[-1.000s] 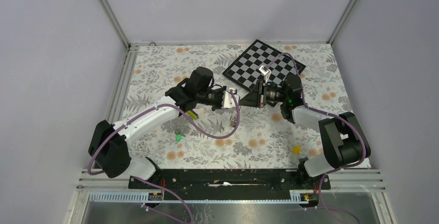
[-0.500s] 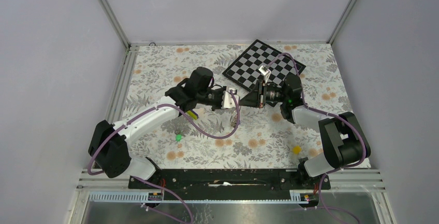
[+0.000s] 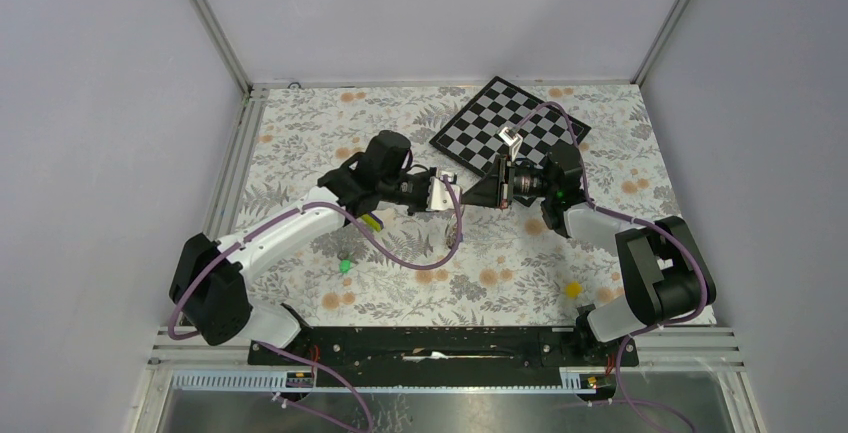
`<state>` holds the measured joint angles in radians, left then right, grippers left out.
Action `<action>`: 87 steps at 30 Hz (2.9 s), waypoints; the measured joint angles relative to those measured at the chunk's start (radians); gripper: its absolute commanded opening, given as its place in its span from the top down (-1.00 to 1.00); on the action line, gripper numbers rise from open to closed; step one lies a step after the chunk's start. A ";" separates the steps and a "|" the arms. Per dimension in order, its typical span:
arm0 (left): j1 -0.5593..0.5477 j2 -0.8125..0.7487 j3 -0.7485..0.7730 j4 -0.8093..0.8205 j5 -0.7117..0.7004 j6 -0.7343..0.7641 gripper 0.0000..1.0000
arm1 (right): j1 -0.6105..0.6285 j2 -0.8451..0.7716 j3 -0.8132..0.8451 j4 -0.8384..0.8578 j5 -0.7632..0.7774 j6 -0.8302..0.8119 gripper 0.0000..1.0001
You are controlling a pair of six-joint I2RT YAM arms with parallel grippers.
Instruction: Put the keys on the keyring
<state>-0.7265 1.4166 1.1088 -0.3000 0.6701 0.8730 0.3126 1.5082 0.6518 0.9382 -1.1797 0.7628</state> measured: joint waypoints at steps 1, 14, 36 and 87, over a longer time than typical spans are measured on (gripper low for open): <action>0.000 -0.002 -0.002 0.000 0.000 0.000 1.00 | 0.000 0.000 0.000 -0.005 0.000 -0.002 1.00; 0.000 -0.010 -0.006 -0.005 0.007 0.000 1.00 | 0.000 0.000 0.005 -0.040 0.000 -0.023 1.00; 0.000 -0.009 -0.006 -0.007 0.011 0.000 1.00 | 0.004 0.015 0.005 -0.028 -0.009 -0.003 1.00; 0.005 0.008 0.000 -0.039 0.028 -0.034 1.00 | 0.042 -0.066 0.037 -0.343 0.079 -0.308 1.00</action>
<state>-0.7216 1.4242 1.1091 -0.3389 0.6983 0.8391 0.3546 1.4418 0.6888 0.5953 -1.1011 0.4545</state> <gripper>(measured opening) 0.010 0.020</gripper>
